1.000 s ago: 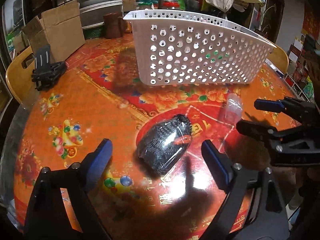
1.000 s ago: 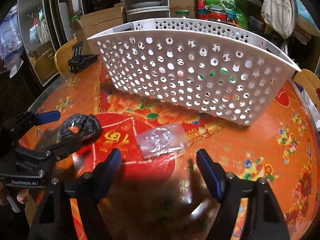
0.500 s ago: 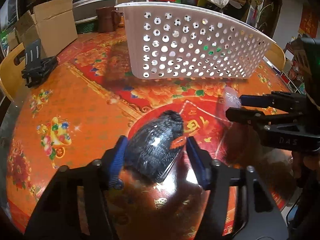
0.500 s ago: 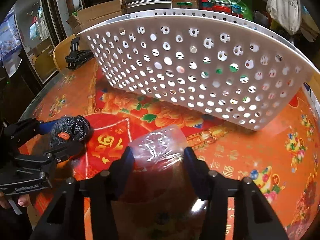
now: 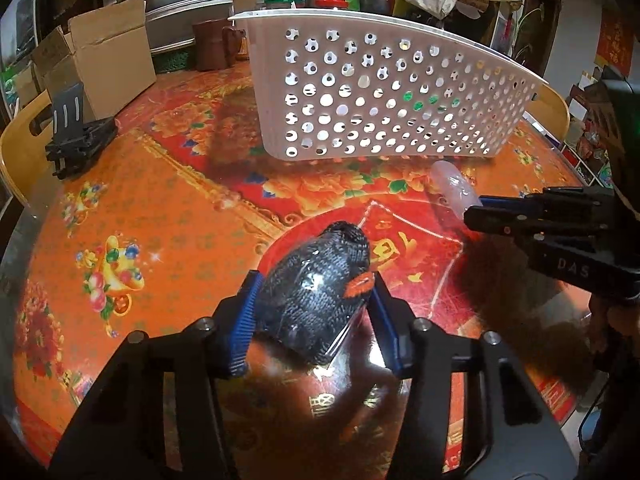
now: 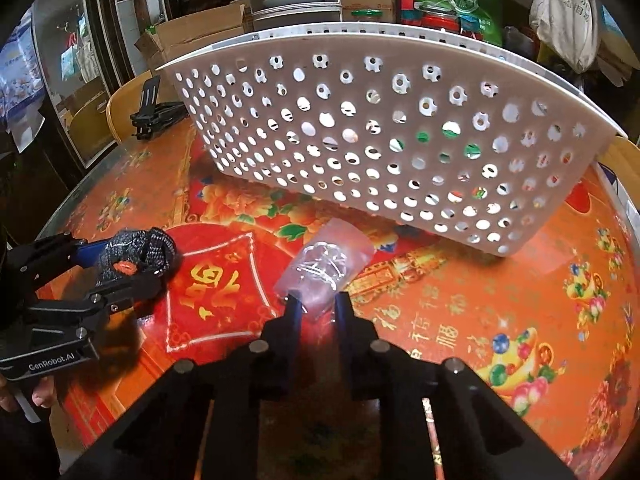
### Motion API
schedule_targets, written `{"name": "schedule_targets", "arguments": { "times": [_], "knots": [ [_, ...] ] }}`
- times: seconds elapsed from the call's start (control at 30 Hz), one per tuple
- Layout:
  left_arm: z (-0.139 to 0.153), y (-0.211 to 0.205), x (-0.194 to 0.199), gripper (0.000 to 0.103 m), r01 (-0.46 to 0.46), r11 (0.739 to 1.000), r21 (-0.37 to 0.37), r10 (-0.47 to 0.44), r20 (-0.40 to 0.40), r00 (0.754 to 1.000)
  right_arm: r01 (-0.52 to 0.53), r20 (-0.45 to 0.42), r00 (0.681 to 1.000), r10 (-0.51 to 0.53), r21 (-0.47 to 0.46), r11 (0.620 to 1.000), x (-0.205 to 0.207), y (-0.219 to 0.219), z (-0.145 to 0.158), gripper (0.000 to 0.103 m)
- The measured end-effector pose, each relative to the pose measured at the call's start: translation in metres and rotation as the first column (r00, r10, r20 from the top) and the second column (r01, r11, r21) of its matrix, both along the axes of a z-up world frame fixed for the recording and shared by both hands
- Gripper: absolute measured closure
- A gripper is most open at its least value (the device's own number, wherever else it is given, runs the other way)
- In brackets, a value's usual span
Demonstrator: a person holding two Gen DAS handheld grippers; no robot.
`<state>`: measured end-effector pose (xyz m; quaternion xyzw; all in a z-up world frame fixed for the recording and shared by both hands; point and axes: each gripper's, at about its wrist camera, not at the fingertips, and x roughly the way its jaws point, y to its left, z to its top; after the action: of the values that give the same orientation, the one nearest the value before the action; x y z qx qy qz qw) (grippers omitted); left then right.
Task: Organize soft objects
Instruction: 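Grasp the black knit glove with the left tool while the right tool grasps the clear cup, then lift and carry the glove with the left tool while the right tool carries the cup over the basket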
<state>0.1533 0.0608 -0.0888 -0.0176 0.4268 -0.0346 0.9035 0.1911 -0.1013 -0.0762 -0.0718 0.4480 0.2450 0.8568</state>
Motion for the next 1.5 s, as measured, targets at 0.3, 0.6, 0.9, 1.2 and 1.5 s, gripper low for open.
{"name": "schedule_targets", "arguments": {
  "times": [0.3, 0.6, 0.9, 1.2, 1.5],
  "knots": [
    [0.004, 0.003, -0.007, 0.054, -0.003, 1.0, -0.009, 0.003, 0.037, 0.999, -0.021, 0.058, 0.998, 0.021, -0.006, 1.0, -0.014, 0.003, 0.008, 0.092],
    [0.026, 0.004, -0.023, 0.054, -0.002, 1.0, -0.029, 0.005, 0.106, 0.994, 0.0, 0.105, 0.995, -0.003, 0.03, 1.0, -0.034, -0.014, 0.026, 0.093],
    [0.049, -0.005, -0.042, 0.054, 0.011, 1.0, -0.025, -0.007, 0.162, 0.987, 0.028, 0.172, 0.984, -0.038, 0.061, 0.998, -0.063, -0.037, 0.056, 0.093],
    [0.076, -0.017, -0.057, 0.054, 0.025, 1.0, -0.007, -0.023, 0.215, 0.976, 0.043, 0.246, 0.967, -0.063, 0.086, 0.995, -0.083, -0.057, 0.09, 0.093],
    [0.107, -0.024, -0.064, 0.054, 0.038, 0.999, 0.0, -0.037, 0.258, 0.965, 0.054, 0.297, 0.951, -0.084, 0.107, 0.993, -0.086, -0.07, 0.119, 0.093]
  ]
}}
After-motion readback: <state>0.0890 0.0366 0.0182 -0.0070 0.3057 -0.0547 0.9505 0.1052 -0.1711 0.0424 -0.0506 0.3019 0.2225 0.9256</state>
